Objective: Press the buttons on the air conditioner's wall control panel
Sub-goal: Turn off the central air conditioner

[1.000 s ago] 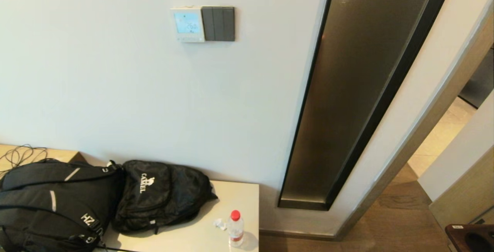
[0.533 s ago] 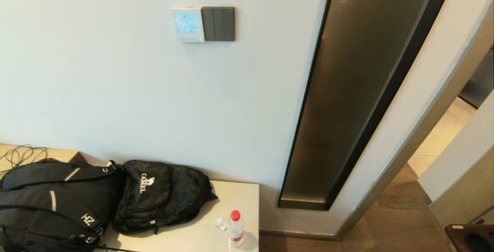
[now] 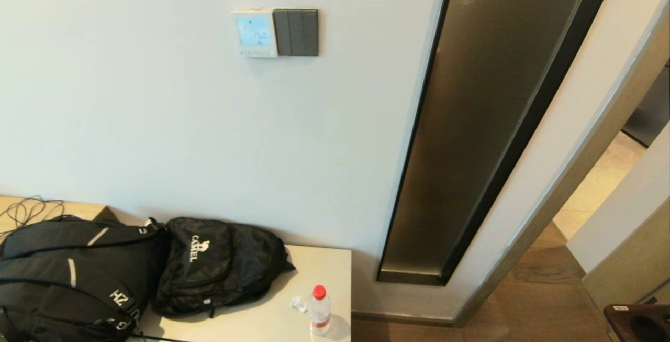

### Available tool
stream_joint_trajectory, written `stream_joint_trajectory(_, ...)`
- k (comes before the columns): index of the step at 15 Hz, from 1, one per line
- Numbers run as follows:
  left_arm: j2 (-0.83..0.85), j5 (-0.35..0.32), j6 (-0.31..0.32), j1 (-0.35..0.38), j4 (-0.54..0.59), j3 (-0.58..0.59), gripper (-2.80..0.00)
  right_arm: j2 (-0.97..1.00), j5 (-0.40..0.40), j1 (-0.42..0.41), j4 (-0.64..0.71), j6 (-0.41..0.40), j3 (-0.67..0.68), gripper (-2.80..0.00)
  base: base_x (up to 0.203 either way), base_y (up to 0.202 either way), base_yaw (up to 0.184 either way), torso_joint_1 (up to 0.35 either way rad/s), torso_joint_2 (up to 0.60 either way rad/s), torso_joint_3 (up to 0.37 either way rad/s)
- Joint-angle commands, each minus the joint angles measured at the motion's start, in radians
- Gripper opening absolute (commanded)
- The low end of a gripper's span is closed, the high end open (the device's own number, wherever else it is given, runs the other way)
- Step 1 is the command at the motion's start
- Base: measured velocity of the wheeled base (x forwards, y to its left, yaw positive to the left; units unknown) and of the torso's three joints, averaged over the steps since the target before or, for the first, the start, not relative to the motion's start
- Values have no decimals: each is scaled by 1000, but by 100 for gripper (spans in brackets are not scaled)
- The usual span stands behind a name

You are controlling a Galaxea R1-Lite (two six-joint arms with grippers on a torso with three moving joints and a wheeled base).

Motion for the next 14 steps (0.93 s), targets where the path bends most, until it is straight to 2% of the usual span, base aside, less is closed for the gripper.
stream_joint_trajectory(1, 2, 1, 0, 0, 0, 0, -280, -1, 0, 0, 0, 0, 3, -280, 0, 0, 0, 0, 0, 0)
stream_joint_trajectory(14, 2, 1, 0, 0, 0, 0, -280, -1, 0, 0, 0, 0, 3, -280, 0, 0, 0, 0, 0, 0)
